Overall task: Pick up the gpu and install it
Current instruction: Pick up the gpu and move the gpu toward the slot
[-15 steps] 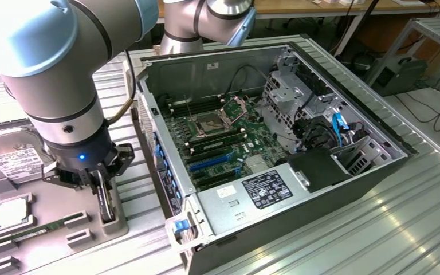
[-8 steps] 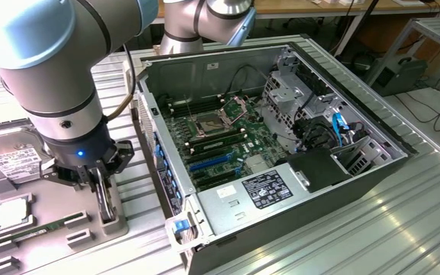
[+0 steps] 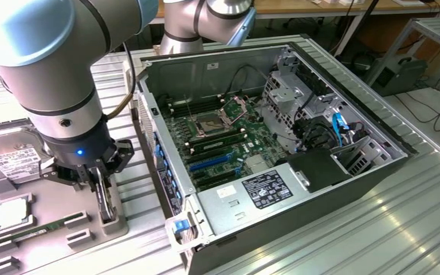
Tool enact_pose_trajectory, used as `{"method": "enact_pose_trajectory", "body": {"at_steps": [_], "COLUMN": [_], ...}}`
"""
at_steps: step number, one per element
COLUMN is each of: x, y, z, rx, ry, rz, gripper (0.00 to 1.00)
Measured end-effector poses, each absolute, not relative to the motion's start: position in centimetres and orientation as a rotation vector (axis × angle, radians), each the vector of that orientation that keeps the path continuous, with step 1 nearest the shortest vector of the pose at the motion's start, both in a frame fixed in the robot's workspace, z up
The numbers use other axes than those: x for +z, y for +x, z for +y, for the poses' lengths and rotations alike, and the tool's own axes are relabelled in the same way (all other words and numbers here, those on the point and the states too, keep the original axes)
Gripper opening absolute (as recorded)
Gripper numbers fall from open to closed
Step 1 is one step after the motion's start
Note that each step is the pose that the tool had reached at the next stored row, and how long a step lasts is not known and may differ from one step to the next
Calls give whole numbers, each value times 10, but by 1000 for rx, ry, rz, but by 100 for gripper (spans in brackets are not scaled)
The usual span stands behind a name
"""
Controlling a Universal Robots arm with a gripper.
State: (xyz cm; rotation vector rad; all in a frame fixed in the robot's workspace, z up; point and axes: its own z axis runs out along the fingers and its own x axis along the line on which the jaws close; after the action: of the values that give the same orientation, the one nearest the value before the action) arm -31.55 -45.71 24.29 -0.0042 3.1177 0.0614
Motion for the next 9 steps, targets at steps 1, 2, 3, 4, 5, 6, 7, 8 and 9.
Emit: {"method": "enact_pose_trajectory", "body": {"at_steps": [1, 2, 3, 4, 5, 6, 7, 8, 9], "x": [243, 243, 243, 243, 245, 246, 247, 248, 249], "y": [-315, -315, -315, -315, -316, -315, -315, -315, -315], "z": [-457, -457, -457, -457, -457, -457, -457, -457, -457], "rx": [61, 62, 62, 62, 61, 61, 61, 62, 62], "ry": [-4, -4, -4, -4, -4, -4, -4, -4, -4], "rz": [3118, 3118, 3117, 3118, 3118, 3118, 3118, 3118, 3118], "gripper": [27, 27, 27, 27, 27, 27, 27, 27, 27]}}
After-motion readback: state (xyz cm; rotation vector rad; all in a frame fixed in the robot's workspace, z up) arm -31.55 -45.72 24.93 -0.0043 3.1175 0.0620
